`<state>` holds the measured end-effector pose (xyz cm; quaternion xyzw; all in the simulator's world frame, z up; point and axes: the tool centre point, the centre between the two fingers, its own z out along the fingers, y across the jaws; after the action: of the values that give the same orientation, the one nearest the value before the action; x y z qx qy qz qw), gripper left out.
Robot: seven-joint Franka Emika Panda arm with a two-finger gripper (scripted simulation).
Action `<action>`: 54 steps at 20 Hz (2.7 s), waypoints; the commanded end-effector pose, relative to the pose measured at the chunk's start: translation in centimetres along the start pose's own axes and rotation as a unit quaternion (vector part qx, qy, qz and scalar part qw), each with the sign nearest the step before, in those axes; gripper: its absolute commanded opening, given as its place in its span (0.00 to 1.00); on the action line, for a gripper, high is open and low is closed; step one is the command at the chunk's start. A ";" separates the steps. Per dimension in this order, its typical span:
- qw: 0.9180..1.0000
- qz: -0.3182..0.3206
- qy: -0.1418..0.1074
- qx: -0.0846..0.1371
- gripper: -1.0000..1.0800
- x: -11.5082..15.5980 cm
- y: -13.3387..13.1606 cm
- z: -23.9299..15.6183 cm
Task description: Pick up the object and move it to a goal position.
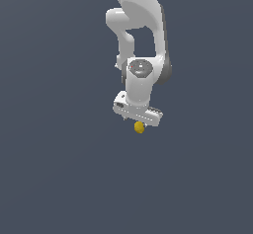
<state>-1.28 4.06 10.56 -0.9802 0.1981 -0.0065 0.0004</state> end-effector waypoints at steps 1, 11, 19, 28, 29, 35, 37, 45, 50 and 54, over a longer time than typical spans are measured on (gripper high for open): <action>1.000 0.025 -0.002 0.000 0.96 -0.7 -0.5 0.7; 0.997 0.081 -0.006 -0.002 0.96 -2.3 -1.6 2.5; 0.996 0.086 -0.006 -0.002 0.96 -2.5 -1.7 2.8; 0.996 0.087 -0.006 -0.002 0.96 -2.6 -1.6 6.3; 0.996 0.088 -0.006 -0.002 0.96 -2.6 -1.6 6.7; 0.996 0.088 -0.006 -0.002 0.96 -2.6 -1.7 7.7; 0.996 0.088 -0.006 -0.002 0.00 -2.6 -1.7 7.7; 0.996 0.088 -0.006 -0.002 0.00 -2.6 -1.7 7.7; 0.996 0.084 -0.002 0.002 0.00 -2.2 -1.8 7.2; 0.997 0.075 0.009 0.012 0.00 -1.2 -1.7 6.1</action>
<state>-2.06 6.30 3.92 -0.9615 0.2744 -0.0114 0.0078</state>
